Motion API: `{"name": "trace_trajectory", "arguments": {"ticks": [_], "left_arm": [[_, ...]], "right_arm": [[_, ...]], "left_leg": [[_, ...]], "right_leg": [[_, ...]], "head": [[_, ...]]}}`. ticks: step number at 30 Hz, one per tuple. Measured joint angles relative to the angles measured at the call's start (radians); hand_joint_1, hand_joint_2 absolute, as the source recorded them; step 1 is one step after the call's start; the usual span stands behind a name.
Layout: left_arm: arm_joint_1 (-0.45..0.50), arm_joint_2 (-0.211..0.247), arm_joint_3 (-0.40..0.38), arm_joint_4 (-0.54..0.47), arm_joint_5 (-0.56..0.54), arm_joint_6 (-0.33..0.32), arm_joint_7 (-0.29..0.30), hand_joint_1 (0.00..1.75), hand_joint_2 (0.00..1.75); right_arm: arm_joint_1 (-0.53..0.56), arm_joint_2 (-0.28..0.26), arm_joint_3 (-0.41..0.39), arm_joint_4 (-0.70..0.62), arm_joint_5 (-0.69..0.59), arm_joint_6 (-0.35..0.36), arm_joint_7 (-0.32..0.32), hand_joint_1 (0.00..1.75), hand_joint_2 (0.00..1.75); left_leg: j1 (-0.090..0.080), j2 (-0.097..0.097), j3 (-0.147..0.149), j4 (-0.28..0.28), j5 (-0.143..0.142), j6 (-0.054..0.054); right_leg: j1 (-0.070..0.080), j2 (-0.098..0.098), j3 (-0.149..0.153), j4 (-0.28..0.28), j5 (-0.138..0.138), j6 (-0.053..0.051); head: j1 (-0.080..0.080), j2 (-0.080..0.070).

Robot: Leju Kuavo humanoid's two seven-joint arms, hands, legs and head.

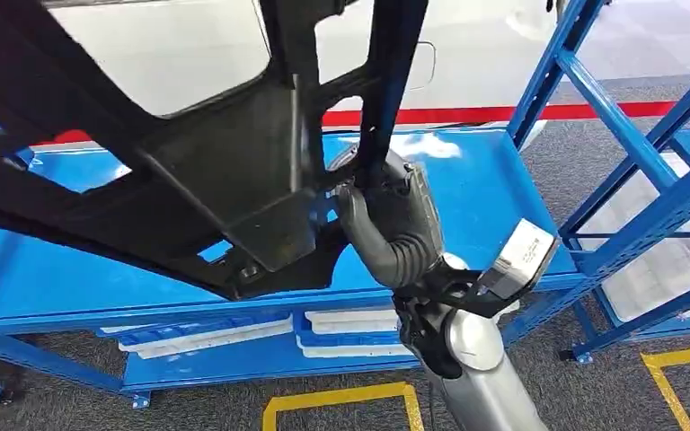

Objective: Take the parts from the cabinet and place them on the table.

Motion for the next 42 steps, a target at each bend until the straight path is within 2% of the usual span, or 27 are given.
{"name": "trace_trajectory", "arguments": {"ticks": [2, 3, 4, 8, 9, 10, 12, 13, 14, 15, 16, 18, 19, 22, 23, 24, 25, 27, 28, 29, 31, 33, 35, 38, 39, 41, 42], "left_arm": [[-0.001, -0.002, 0.000, 0.000, 0.000, 0.000, 0.000, 0.00, 1.75], [-0.001, -0.002, 0.000, 0.000, 0.000, 0.000, 0.000, 0.00, 1.75], [-0.001, 0.000, 0.000, 0.000, 0.000, 0.002, 0.000, 0.00, 1.75], [0.002, -0.002, 0.005, 0.000, 0.000, 0.005, 0.002, 0.00, 1.75], [0.002, -0.003, 0.006, 0.000, 0.000, 0.005, 0.002, 0.00, 1.75], [0.002, -0.003, 0.007, 0.000, 0.000, 0.005, 0.003, 0.00, 1.75], [0.001, -0.003, 0.008, 0.000, 0.000, 0.005, 0.003, 0.00, 1.75], [0.002, -0.003, 0.008, 0.000, 0.000, 0.005, 0.003, 0.00, 1.75], [0.002, -0.003, 0.008, 0.000, 0.000, 0.005, 0.003, 0.00, 1.75], [0.002, -0.004, 0.008, 0.000, -0.003, 0.005, 0.005, 0.00, 1.75], [0.002, -0.004, 0.008, 0.000, -0.006, 0.006, 0.006, 0.00, 1.75], [0.000, -0.004, 0.008, 0.000, -0.008, 0.006, 0.008, 0.00, 1.75], [-0.002, -0.004, 0.008, 0.000, -0.011, 0.006, 0.008, 0.00, 1.75], [0.002, -0.005, 0.008, 0.000, -0.018, 0.006, 0.008, 0.00, 1.75], [0.003, -0.005, 0.008, 0.000, -0.020, 0.007, 0.008, 0.00, 1.75], [0.001, -0.007, 0.008, 0.000, -0.024, 0.007, 0.008, 0.00, 1.75], [-0.001, -0.008, 0.008, 0.000, -0.027, 0.007, 0.008, 0.00, 1.75], [0.000, -0.007, 0.009, 0.000, -0.027, 0.008, 0.009, 0.00, 1.75], [0.000, -0.007, 0.009, 0.000, -0.027, 0.008, 0.010, 0.00, 1.75], [0.000, -0.008, 0.009, 0.000, -0.027, 0.008, 0.010, 0.00, 1.75], [0.000, -0.009, 0.009, 0.000, -0.027, 0.008, 0.010, 0.00, 1.75], [0.000, -0.010, 0.009, 0.000, -0.027, 0.008, 0.010, 0.00, 1.75], [-0.001, -0.011, 0.009, 0.000, -0.027, 0.008, 0.011, 0.00, 1.75], [0.000, -0.012, 0.009, 0.000, -0.027, 0.008, 0.011, 0.00, 1.75], [0.002, -0.011, 0.009, 0.000, -0.027, 0.008, 0.010, 0.00, 1.75], [0.002, -0.012, 0.009, 0.000, -0.027, 0.008, 0.010, 0.00, 1.75], [0.002, -0.012, 0.009, 0.000, -0.027, 0.008, 0.009, 0.00, 1.75]], "right_arm": [[0.000, -0.001, 0.000, 0.000, -0.005, -0.001, 0.011, 1.75, 1.75], [-0.001, -0.001, 0.000, 0.000, -0.006, -0.003, 0.026, 1.75, 1.75], [-0.001, -0.001, 0.001, 0.000, -0.006, -0.008, 0.038, 1.75, 1.75], [-0.002, -0.001, 0.002, 0.007, -0.010, -0.012, 0.072, 1.75, 1.75], [-0.005, -0.001, 0.002, 0.009, -0.011, -0.012, 0.077, 1.75, 1.75], [-0.005, 0.000, 0.001, 0.011, -0.011, -0.012, 0.080, 1.75, 1.75], [-0.005, 0.000, 0.001, 0.016, -0.011, -0.012, 0.081, 1.75, 1.75], [-0.005, -0.001, 0.001, 0.019, -0.011, -0.012, 0.082, 1.75, 1.75], [-0.005, -0.001, 0.001, 0.022, -0.011, -0.011, 0.084, 1.75, 1.75], [-0.005, -0.002, 0.002, 0.025, -0.011, -0.009, 0.087, 1.75, 1.75], [-0.005, -0.002, 0.002, 0.028, -0.013, -0.007, 0.088, 1.75, 1.75], [-0.005, -0.002, 0.002, 0.030, -0.014, -0.001, 0.090, 1.75, 1.75], [-0.005, -0.002, 0.001, 0.031, -0.014, 0.002, 0.090, 1.75, 1.75], [-0.004, -0.003, 0.003, 0.036, -0.013, 0.004, 0.090, 1.75, 1.75], [-0.003, -0.005, 0.004, 0.037, -0.012, 0.006, 0.090, 1.75, 1.75], [-0.003, -0.008, 0.004, 0.039, -0.012, 0.006, 0.090, 1.75, 1.75], [-0.004, -0.012, 0.005, 0.039, -0.012, 0.006, 0.090, 1.75, 1.75], [-0.004, -0.016, 0.009, 0.043, -0.010, 0.008, 0.090, 1.75, 1.75], [-0.003, -0.018, 0.012, 0.048, -0.010, 0.009, 0.091, 1.75, 1.75], [-0.003, -0.020, 0.013, 0.052, -0.010, 0.009, 0.091, 1.75, 1.75], [-0.004, -0.023, 0.016, 0.060, -0.010, 0.009, 0.095, 1.75, 1.75], [-0.004, -0.023, 0.018, 0.062, -0.010, 0.010, 0.096, 1.75, 1.75], [-0.008, -0.022, 0.021, 0.062, -0.009, 0.010, 0.096, 1.75, 1.75], [-0.009, -0.023, 0.023, 0.064, -0.010, 0.010, 0.096, 1.75, 1.75], [-0.010, -0.023, 0.023, 0.066, -0.010, 0.011, 0.096, 1.75, 1.75], [-0.015, -0.018, 0.025, 0.070, -0.010, 0.013, 0.097, 1.75, 1.75], [-0.015, -0.017, 0.025, 0.071, -0.010, 0.013, 0.097, 1.75, 1.75]], "left_leg": [[0.009, -0.002, 0.000, 0.006, 0.000, -0.011], [0.011, -0.003, -0.004, 0.013, -0.001, -0.020], [0.006, -0.006, -0.012, 0.015, 0.000, -0.030], [0.007, -0.009, -0.020, 0.018, 0.016, -0.052], [0.011, -0.005, -0.028, 0.032, -0.009, -0.057], [0.011, -0.003, -0.045, 0.077, -0.057, -0.061], [0.012, -0.003, -0.099, 0.238, -0.159, -0.067], [0.012, -0.003, -0.117, 0.302, -0.186, -0.068], [0.012, -0.003, -0.119, 0.331, -0.190, -0.067], [0.012, -0.003, -0.098, 0.315, -0.170, -0.064], [0.011, -0.003, -0.052, 0.253, -0.134, -0.059], [0.011, -0.004, 0.067, 0.073, -0.078, -0.048], [0.006, -0.007, 0.104, 0.018, -0.098, -0.045], [-0.007, -0.008, 0.096, 0.009, -0.090, -0.036], [-0.009, -0.007, 0.093, 0.003, -0.081, -0.026], [0.002, -0.001, 0.088, -0.007, -0.066, -0.015], [-0.002, 0.000, 0.077, -0.007, -0.058, -0.009], [-0.003, 0.003, 0.055, -0.006, -0.042, -0.001], [-0.005, 0.005, 0.041, -0.005, -0.033, 0.000], [-0.006, 0.006, 0.028, -0.003, -0.024, 0.001], [-0.008, 0.006, 0.007, -0.001, -0.009, 0.000], [-0.009, 0.004, -0.009, 0.004, 0.003, -0.004], [-0.014, 0.003, -0.021, 0.011, 0.016, -0.015], [-0.012, 0.003, -0.024, 0.005, 0.038, -0.031], [-0.012, 0.000, -0.030, 0.010, 0.033, -0.036], [-0.003, -0.003, -0.059, 0.084, -0.076, -0.049], [0.000, -0.003, -0.080, 0.160, -0.136, -0.056]], "right_leg": [[-0.012, -0.003, 0.092, -0.186, 0.084, 0.037], [-0.020, -0.007, 0.133, -0.275, 0.101, 0.045], [-0.006, 0.003, 0.143, -0.268, 0.104, 0.034], [-0.013, 0.005, 0.118, -0.267, 0.115, 0.003], [-0.017, 0.004, 0.114, -0.268, 0.122, -0.008], [-0.016, 0.003, 0.107, -0.268, 0.129, -0.020], [-0.010, -0.001, 0.091, -0.267, 0.139, -0.035], [-0.006, -0.003, 0.084, -0.267, 0.143, -0.037], [-0.004, -0.004, 0.078, -0.267, 0.148, -0.038], [-0.003, -0.004, 0.072, -0.266, 0.153, -0.037], [-0.001, -0.004, 0.068, -0.266, 0.157, -0.036], [0.000, -0.003, 0.067, -0.266, 0.161, -0.029], [0.006, -0.003, 0.063, -0.266, 0.166, -0.022], [0.000, -0.006, 0.058, -0.267, 0.182, 0.002], [0.002, -0.006, 0.057, -0.269, 0.188, 0.011], [0.004, -0.007, 0.048, -0.260, 0.174, 0.011], [0.005, -0.007, 0.028, -0.233, 0.140, 0.004], [0.005, -0.007, -0.016, -0.096, 0.051, -0.011], [0.005, -0.007, -0.042, -0.013, 0.016, -0.012], [0.006, -0.007, -0.049, 0.035, 0.007, -0.005], [0.006, -0.007, 0.002, -0.010, 0.047, 0.015], [0.008, -0.007, 0.116, -0.182, 0.102, 0.024], [0.021, -0.006, 0.196, -0.317, 0.076, 0.003], [0.023, -0.005, 0.176, -0.304, 0.091, -0.012], [-0.003, -0.008, 0.167, -0.313, 0.103, -0.025], [-0.001, -0.011, 0.152, -0.311, 0.125, -0.048], [0.000, -0.011, 0.139, -0.310, 0.136, -0.049]], "head": [[0.000, 0.000], [0.000, 0.000], [0.000, 0.000], [-0.001, 0.000], [-0.002, 0.000], [-0.002, 0.000], [-0.002, 0.000], [-0.002, 0.000], [-0.002, 0.000], [-0.002, 0.000], [-0.002, 0.000], [-0.002, 0.000], [-0.002, 0.000], [-0.002, 0.000], [-0.001, 0.000], [-0.001, 0.000], [0.000, 0.000], [0.002, 0.000], [0.002, 0.000], [0.002, 0.000], [0.002, 0.000], [0.002, 0.000], [0.002, 0.000], [0.000, 0.000], [0.001, 0.000], [-0.003, 0.000], [-0.004, 0.000]]}}
